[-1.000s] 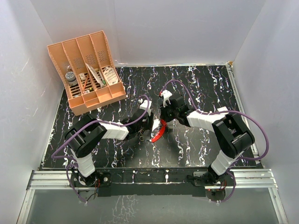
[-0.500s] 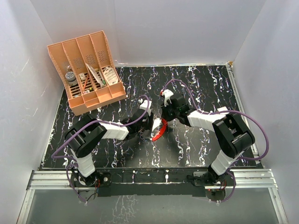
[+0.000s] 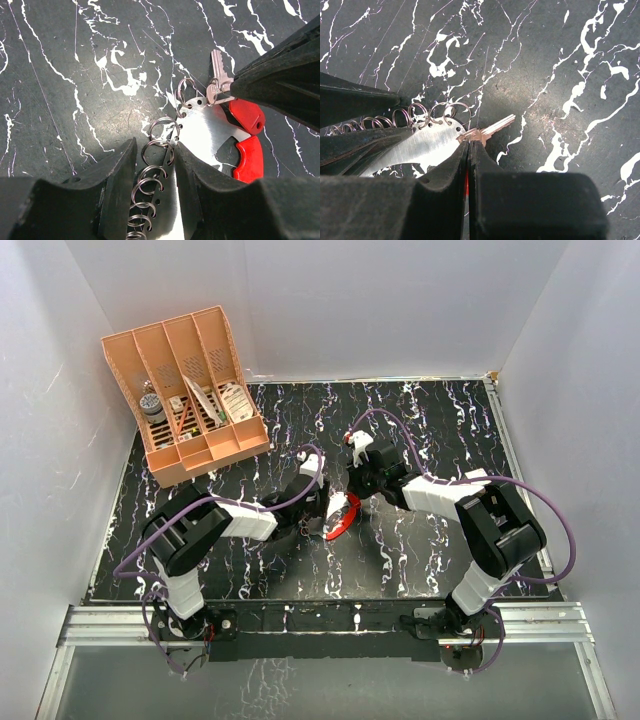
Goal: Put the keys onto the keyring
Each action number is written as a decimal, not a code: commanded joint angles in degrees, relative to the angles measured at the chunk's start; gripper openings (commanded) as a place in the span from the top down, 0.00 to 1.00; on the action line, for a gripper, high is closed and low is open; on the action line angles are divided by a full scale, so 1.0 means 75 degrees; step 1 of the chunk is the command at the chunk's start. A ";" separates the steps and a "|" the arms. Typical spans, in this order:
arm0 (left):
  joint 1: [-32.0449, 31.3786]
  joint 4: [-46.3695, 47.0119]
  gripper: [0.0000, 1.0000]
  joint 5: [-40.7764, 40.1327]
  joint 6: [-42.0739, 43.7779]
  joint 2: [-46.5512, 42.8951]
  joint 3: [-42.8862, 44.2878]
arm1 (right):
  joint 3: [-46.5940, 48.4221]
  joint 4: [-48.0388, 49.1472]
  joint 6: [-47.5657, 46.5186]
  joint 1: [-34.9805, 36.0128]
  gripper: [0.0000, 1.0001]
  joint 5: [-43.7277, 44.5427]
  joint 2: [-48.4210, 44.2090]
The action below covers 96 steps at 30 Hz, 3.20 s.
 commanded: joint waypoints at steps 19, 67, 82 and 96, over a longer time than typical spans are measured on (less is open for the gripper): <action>-0.0016 -0.1716 0.64 -0.0174 -0.0099 0.0844 -0.0373 | 0.0142 0.0038 -0.0112 -0.0153 1.00 0.0097 -0.0326; 0.0176 -0.1189 0.54 0.1747 0.0498 -0.3800 -0.0644 | -0.0427 -0.0269 -0.1243 -0.0145 1.00 -0.3299 -0.2017; 0.0195 -0.0311 0.67 0.2622 0.0805 -0.3386 -0.0905 | 0.0141 -0.0393 -0.1333 -0.0136 1.00 -0.4108 -0.2016; 0.0200 0.0373 0.70 0.2964 0.1037 -0.3066 -0.0990 | 0.0300 -0.0559 -0.1564 -0.0134 1.00 -0.4535 -0.1973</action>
